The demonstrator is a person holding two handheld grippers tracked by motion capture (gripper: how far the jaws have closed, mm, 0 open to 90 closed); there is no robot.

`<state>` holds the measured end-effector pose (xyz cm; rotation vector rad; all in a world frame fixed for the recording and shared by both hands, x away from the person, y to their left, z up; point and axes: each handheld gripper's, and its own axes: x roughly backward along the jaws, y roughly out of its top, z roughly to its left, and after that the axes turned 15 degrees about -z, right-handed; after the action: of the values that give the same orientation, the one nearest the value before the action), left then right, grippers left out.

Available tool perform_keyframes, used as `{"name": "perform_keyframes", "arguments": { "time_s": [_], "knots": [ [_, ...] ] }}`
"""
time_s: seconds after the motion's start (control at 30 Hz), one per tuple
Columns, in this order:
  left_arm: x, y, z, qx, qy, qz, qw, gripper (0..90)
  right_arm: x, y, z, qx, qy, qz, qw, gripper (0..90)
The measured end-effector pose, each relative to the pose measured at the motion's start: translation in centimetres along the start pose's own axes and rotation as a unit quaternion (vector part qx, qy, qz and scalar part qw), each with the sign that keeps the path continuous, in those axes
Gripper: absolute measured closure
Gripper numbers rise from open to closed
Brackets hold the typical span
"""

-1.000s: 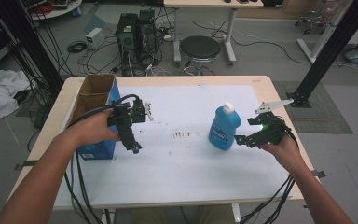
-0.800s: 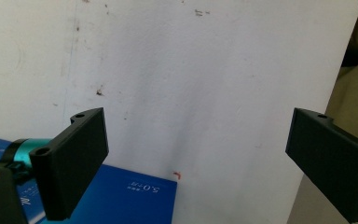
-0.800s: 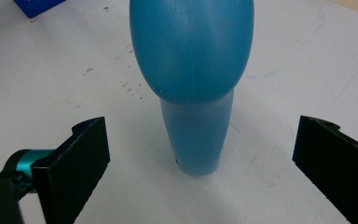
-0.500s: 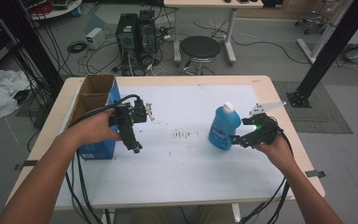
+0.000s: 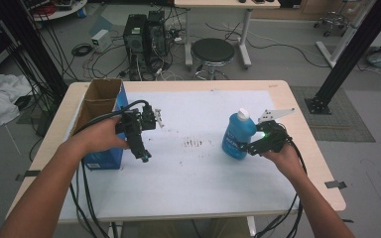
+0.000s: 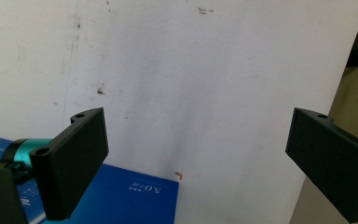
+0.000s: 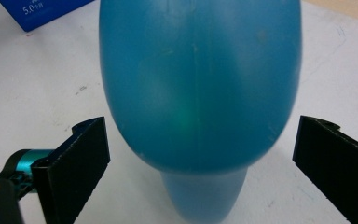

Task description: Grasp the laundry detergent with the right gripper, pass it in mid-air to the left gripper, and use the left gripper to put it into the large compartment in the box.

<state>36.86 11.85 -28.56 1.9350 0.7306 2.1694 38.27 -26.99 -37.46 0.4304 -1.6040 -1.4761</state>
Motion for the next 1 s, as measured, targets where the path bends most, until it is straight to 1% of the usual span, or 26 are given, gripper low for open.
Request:
{"name": "perform_keyframes", "arguments": {
  "time_s": [0.13, 0.33, 0.73, 0.83, 0.93, 0.97, 1.0],
  "knots": [
    [-0.1, 0.0, 0.1, 0.001, -0.001, 0.000, 1.0000, 5.7, -0.5, -0.3, 0.1, -0.007, 0.002, -0.010, 0.9999, 2.7],
    [0.0, 0.0, 0.0, 0.002, 0.000, -0.001, 1.0000, 5.7, -1.0, -0.6, 0.2, -0.003, 0.001, -0.028, 0.9996, 2.8],
    [-0.2, -0.1, 0.1, 0.002, -0.001, 0.001, 1.0000, 5.7, -1.9, -1.5, 0.2, -0.010, -0.005, -0.046, 0.9989, 2.9],
    [-0.2, -0.1, 0.1, 0.002, -0.001, 0.001, 1.0000, 5.7, -2.0, -1.6, 0.2, -0.009, -0.005, -0.054, 0.9985, 4.3],
    [-0.1, -0.1, 0.1, 0.002, -0.001, 0.001, 1.0000, 5.7, -2.1, -1.6, 0.2, -0.010, -0.005, -0.056, 0.9984, 5.4],
    [-0.1, -0.1, 0.1, 0.002, -0.001, 0.001, 1.0000, 5.7, -2.1, -1.6, 0.2, -0.010, -0.004, -0.057, 0.9983, 6.7],
    [-0.1, -0.1, 0.1, 0.002, -0.001, 0.001, 1.0000, 5.7, -2.1, -1.7, 0.2, -0.009, -0.004, -0.059, 0.9982, 11.2]
  ]
}}
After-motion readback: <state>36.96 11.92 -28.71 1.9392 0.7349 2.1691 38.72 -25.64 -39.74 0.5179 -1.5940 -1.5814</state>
